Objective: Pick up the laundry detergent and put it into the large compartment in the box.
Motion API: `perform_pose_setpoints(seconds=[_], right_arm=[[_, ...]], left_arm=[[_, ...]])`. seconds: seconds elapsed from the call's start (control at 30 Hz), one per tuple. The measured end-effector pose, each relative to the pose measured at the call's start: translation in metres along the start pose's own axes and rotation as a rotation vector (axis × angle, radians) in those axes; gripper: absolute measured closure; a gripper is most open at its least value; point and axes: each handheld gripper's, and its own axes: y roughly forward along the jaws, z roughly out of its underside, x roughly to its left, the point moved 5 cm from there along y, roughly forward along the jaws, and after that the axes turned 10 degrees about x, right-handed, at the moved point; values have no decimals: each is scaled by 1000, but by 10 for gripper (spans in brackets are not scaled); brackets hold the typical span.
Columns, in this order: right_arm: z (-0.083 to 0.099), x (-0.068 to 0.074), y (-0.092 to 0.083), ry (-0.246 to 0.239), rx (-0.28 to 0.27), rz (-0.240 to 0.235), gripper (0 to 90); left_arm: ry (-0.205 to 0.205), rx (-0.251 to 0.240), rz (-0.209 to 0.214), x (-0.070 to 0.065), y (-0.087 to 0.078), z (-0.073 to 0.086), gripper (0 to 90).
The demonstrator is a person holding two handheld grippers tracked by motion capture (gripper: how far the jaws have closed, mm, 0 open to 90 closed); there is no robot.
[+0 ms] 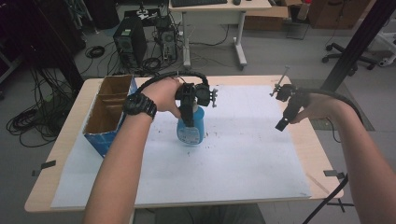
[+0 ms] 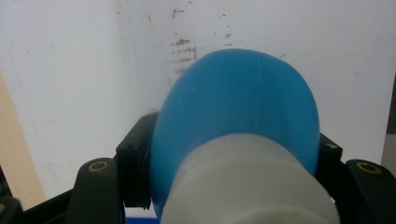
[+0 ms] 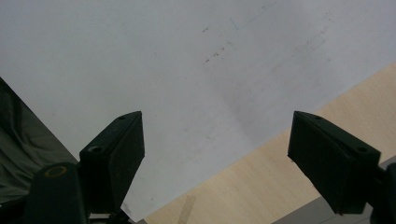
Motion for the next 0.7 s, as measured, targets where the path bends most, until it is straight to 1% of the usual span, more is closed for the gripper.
perform_pose_setpoints(seconds=[0.03,0.07,0.1,0.13,0.17,0.2,0.33,0.5,0.7], right_arm=[[0,0,0,0,-1,0,187],[0,0,0,0,-1,0,187],[1,0,-1,-1,-1,3,187],[1,0,-1,-1,-1,3,187],[1,0,-2,-2,-3,3,187],[1,1,-2,-4,-3,3,187],[2,2,-3,3,-7,-3,187],[1,3,-4,-1,-9,-4,187],[0,5,-8,-3,-17,-6,187]], left_arm=[[0,0,0,0,0,0,359],[-8,-2,2,0,-3,0,359],[-29,2,9,0,-7,0,359],[-29,2,9,0,-7,0,359],[-42,10,16,1,-11,0,359],[-70,11,29,3,-16,1,360],[-81,6,31,4,-22,2,360],[-88,5,15,3,-31,4,361],[-96,4,26,2,-36,6,361]])
